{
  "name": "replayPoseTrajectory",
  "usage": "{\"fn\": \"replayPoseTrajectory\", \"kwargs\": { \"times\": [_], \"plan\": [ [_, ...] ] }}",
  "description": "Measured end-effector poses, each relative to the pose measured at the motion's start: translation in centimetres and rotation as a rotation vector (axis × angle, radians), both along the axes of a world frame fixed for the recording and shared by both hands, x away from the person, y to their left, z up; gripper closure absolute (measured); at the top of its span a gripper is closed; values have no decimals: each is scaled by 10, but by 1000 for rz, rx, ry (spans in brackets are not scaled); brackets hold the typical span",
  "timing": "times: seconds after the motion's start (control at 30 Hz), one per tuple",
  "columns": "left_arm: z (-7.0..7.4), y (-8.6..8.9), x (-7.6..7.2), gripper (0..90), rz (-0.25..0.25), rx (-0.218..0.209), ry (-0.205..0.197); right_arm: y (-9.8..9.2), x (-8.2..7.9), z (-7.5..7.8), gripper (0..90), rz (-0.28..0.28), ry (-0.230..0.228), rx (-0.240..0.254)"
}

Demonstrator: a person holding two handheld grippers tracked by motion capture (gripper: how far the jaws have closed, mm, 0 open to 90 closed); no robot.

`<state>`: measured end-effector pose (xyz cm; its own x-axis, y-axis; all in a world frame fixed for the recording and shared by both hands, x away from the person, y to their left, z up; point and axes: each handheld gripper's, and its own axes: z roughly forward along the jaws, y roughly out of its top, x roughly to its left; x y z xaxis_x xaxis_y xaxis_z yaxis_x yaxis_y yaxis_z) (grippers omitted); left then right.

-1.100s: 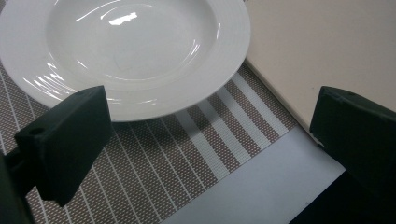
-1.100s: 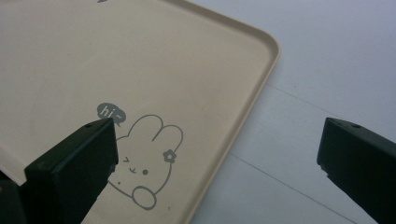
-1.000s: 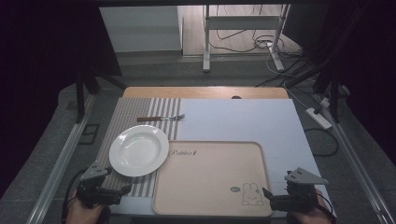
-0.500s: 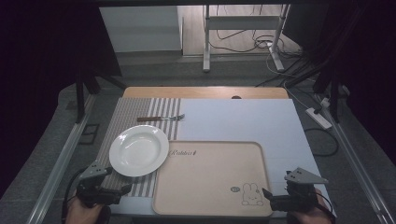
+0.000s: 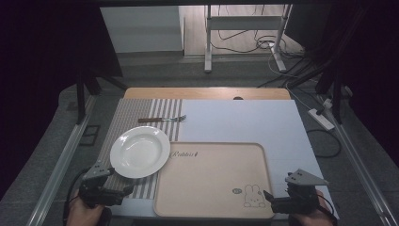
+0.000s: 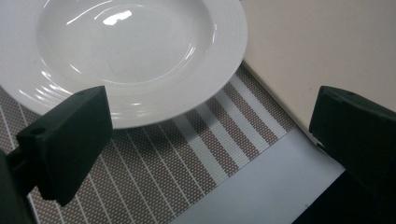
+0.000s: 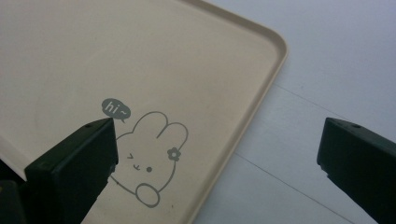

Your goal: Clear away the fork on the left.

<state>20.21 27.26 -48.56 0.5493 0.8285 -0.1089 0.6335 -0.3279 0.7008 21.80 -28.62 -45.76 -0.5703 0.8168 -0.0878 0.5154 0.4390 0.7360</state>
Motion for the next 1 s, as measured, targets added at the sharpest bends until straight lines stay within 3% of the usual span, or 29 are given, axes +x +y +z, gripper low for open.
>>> {"fn": "replayPoseTrajectory", "kwargs": {
  "times": [0.1, 0.4, 1.0],
  "plan": [
    [1, -3, 1, 5, -4, 14, -4, 0, 0, 0, 0, 2, 1, -4],
    [-1, -3, 10, 8, -34, -20, 13, 1, 0, 0, 0, 6, 5, -9],
    [-8, 4, 34, 5, -23, -62, 16, 2, 0, -1, 0, 8, 9, -20]
  ]
}}
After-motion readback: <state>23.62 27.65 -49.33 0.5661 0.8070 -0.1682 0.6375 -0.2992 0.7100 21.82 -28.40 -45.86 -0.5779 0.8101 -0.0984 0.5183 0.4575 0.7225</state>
